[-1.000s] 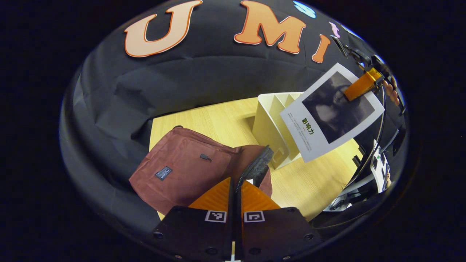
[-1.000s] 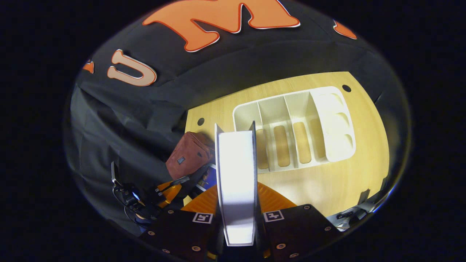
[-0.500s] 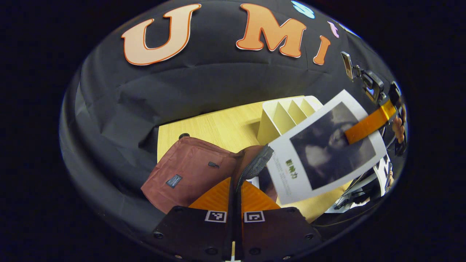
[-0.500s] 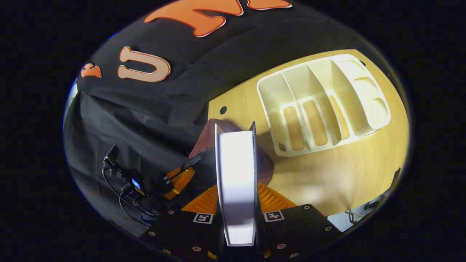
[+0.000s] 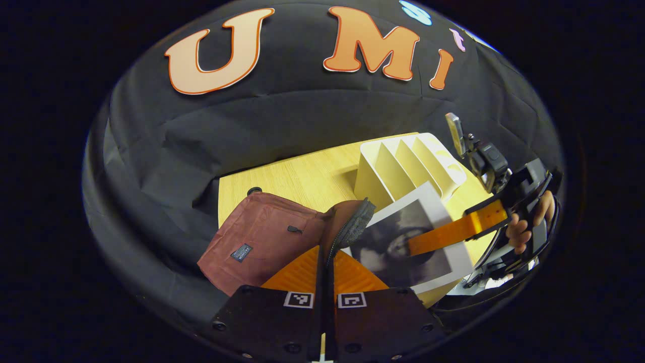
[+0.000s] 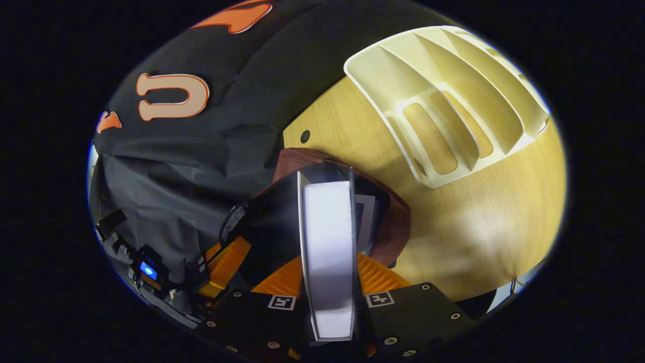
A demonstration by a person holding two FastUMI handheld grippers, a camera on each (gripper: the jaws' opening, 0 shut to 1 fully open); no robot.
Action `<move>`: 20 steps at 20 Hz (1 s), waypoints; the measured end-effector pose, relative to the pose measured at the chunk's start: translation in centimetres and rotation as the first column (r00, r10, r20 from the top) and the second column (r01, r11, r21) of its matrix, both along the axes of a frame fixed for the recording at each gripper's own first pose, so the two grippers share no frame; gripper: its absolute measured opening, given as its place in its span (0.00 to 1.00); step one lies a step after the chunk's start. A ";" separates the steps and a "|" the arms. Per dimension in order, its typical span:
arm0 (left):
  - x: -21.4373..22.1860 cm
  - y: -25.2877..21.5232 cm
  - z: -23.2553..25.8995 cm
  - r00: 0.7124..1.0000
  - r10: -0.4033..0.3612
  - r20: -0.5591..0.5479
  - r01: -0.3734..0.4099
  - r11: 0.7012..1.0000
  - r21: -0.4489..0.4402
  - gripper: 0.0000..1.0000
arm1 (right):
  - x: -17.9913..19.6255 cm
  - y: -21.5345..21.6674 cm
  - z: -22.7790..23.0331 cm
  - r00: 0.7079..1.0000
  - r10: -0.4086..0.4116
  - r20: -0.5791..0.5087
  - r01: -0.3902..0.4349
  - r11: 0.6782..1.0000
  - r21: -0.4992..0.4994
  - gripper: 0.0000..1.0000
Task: Open the schoolbag, grab two books from the bookshelf and put them into the schoolbag.
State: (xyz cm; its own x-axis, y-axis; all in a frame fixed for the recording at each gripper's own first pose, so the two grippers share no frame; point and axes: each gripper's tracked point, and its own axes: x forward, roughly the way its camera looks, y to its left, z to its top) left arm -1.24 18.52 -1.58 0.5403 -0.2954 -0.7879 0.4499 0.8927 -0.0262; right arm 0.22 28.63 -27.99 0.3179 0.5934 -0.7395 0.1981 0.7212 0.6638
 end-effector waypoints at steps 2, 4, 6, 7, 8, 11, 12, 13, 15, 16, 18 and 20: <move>-0.1 0.0 0.1 1.000 -0.008 0.006 0.008 1.000 -0.004 0.03 | 0.6 1.6 -0.8 1.000 -0.015 0.005 0.015 1.000 0.015 0.36; -0.2 -0.3 0.2 1.000 -0.016 0.009 0.016 1.000 -0.003 0.08 | 1.5 2.9 -1.8 0.998 -0.058 0.018 0.058 0.998 0.028 0.36; -0.3 -0.4 0.4 1.000 -0.021 0.015 0.021 1.000 -0.003 0.04 | 1.7 4.2 -2.5 0.995 -0.096 -0.002 0.096 0.993 0.071 0.35; -0.3 -0.6 0.6 0.999 -0.028 0.018 0.028 1.000 -0.004 0.04 | 1.7 4.7 -2.9 0.994 -0.110 -0.012 0.111 0.990 0.091 0.35; -0.4 -0.9 0.8 0.999 -0.036 0.021 0.036 0.999 -0.003 0.03 | 1.9 5.4 -3.3 0.993 -0.120 -0.017 0.121 0.987 0.110 0.35; -0.7 -1.5 1.0 0.998 -0.061 0.031 0.061 0.998 -0.003 0.04 | 1.9 6.7 -4.6 0.989 -0.148 -0.014 0.149 0.979 0.142 0.35; -0.8 -1.8 1.0 0.997 -0.069 0.033 0.069 0.998 -0.002 0.03 | 2.0 7.2 -5.2 0.988 -0.153 -0.006 0.153 0.978 0.141 0.35; -0.8 -2.1 0.8 0.997 -0.074 0.029 0.074 0.997 -0.004 0.03 | 2.2 7.7 -5.6 0.987 -0.159 -0.002 0.157 0.975 0.157 0.35; -1.0 -2.4 0.9 0.997 -0.075 0.029 0.075 0.997 -0.006 0.03 | 2.6 9.2 -6.8 0.986 -0.166 0.003 0.162 0.970 0.179 0.36; -1.1 -2.4 0.9 0.997 -0.076 0.031 0.076 0.997 -0.006 0.03 | 2.6 9.9 -7.1 0.987 -0.160 0.000 0.157 0.970 0.187 0.36; -1.1 -2.5 0.8 0.997 -0.073 0.029 0.073 0.997 -0.012 0.03 | 2.9 10.7 -7.4 0.988 -0.151 -0.005 0.150 0.970 0.192 0.38; -1.1 -1.9 0.8 0.998 -0.055 0.030 0.056 0.998 -0.021 0.04 | 3.0 10.2 -7.7 0.990 -0.143 0.006 0.141 0.981 0.135 0.41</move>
State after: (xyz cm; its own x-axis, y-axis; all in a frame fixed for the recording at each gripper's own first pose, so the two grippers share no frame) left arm -2.34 16.59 -0.82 0.5458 -0.3421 -0.7649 0.4994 0.8658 -0.0308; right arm 3.23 38.85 -35.68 0.4167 0.6344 -0.6510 0.2812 0.5911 0.7560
